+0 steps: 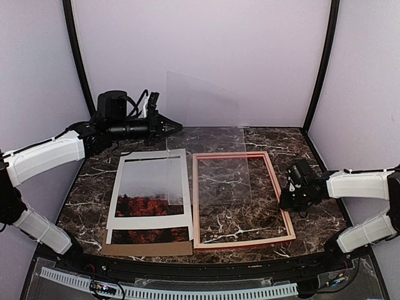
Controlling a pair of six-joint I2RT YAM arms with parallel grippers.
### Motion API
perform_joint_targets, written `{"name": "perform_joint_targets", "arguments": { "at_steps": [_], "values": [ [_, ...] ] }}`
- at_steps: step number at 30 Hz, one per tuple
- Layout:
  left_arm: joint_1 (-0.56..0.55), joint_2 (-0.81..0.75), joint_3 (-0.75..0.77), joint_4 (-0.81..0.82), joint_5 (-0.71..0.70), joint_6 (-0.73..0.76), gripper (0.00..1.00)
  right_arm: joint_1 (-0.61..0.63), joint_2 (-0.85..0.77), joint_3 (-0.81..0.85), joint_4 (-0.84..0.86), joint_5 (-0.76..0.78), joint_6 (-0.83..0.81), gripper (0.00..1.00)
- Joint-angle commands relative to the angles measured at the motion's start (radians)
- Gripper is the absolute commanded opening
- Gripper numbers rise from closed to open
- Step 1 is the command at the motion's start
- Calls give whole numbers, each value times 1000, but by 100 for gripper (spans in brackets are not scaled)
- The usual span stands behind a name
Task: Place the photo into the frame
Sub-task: Adjust the frame body at the center of the board.
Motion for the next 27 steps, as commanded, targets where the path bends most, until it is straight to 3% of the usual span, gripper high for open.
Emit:
{"name": "perform_joint_targets", "arguments": {
  "at_steps": [1, 3, 8, 11, 22, 27],
  "values": [
    [-40, 42, 18, 120, -12, -45, 0, 0, -83, -70, 28, -45, 107, 24],
    [-59, 70, 25, 140, -10, -57, 0, 0, -122, -92, 32, -58, 128, 30],
    [-105, 133, 33, 216, 13, -115, 0, -13, -190, -56, -58, 16, 108, 58],
    [-141, 168, 52, 240, 18, -135, 0, -59, -198, -12, -94, 18, 60, 68],
    [-231, 329, 80, 495, 74, -344, 0, -352, -251, 127, -131, -45, -43, 73],
    [-234, 384, 29, 516, -5, -384, 0, -390, -217, 183, -148, -67, -98, 73]
  ]
}}
